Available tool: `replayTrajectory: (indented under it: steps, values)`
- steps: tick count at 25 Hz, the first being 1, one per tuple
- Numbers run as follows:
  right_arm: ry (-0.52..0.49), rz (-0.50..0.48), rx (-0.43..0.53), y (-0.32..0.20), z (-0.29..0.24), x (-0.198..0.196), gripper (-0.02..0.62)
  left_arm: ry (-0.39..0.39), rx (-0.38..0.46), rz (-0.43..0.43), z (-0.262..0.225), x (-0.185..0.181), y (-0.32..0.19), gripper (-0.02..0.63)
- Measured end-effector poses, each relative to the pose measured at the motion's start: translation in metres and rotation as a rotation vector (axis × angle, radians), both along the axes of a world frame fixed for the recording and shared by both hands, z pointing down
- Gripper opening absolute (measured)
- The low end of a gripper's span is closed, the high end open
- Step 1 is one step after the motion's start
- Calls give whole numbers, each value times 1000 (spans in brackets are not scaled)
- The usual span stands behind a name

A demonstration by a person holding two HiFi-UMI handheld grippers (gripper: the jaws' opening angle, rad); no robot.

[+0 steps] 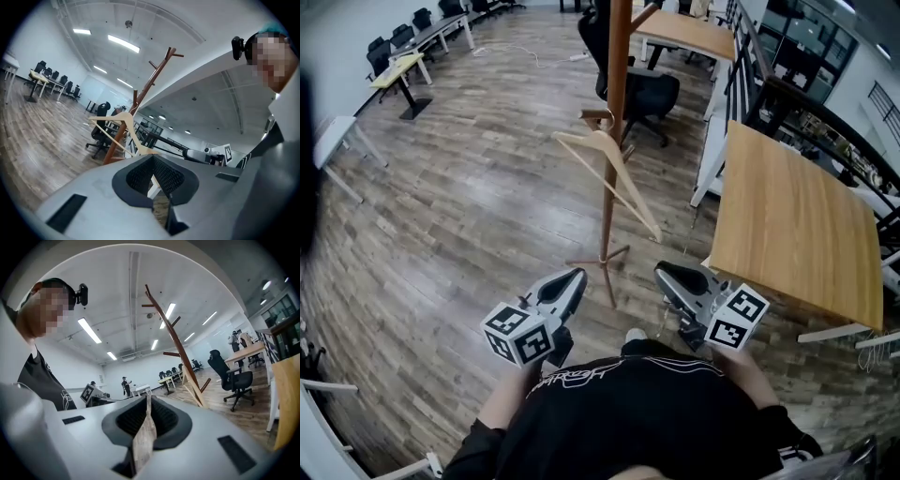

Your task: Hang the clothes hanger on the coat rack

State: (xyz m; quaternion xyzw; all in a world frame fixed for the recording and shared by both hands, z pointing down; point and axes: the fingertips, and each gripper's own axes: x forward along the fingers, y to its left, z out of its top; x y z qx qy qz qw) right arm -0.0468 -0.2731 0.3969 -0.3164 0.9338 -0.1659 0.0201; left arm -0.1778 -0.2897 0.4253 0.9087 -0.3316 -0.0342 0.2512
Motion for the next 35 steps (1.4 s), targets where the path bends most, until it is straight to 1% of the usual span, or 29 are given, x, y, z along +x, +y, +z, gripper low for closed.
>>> replayTrajectory:
  steps: [3, 7, 9, 12, 18, 20, 30, 35]
  values:
    - [22, -25, -6, 21, -4, -3, 48, 11, 43, 8, -19, 5, 20, 8]
    - [47, -106, 0, 47, -13, -11, 46, 9, 110, -12, -47, 9, 48, 8]
    - [70, -145, 3, 61, -14, -10, 46, 2, 115, -24, -51, 15, 62, 8]
    - [84, -187, -8, 85, -10, 3, 46, -4, 104, -41, -50, 33, 84, 8]
    - [48, -218, -62, 143, 4, 41, 47, -21, 97, -52, -49, 80, 144, 8]
    - [44, -225, -66, 164, 6, 52, 46, -27, 93, -57, -47, 93, 166, 8]
    - [35, -248, -33, 248, -4, 100, 40, -50, 124, -64, -52, 150, 260, 8]
    - [33, -245, 4, 278, -14, 119, 40, -52, 143, -59, -56, 169, 289, 8]
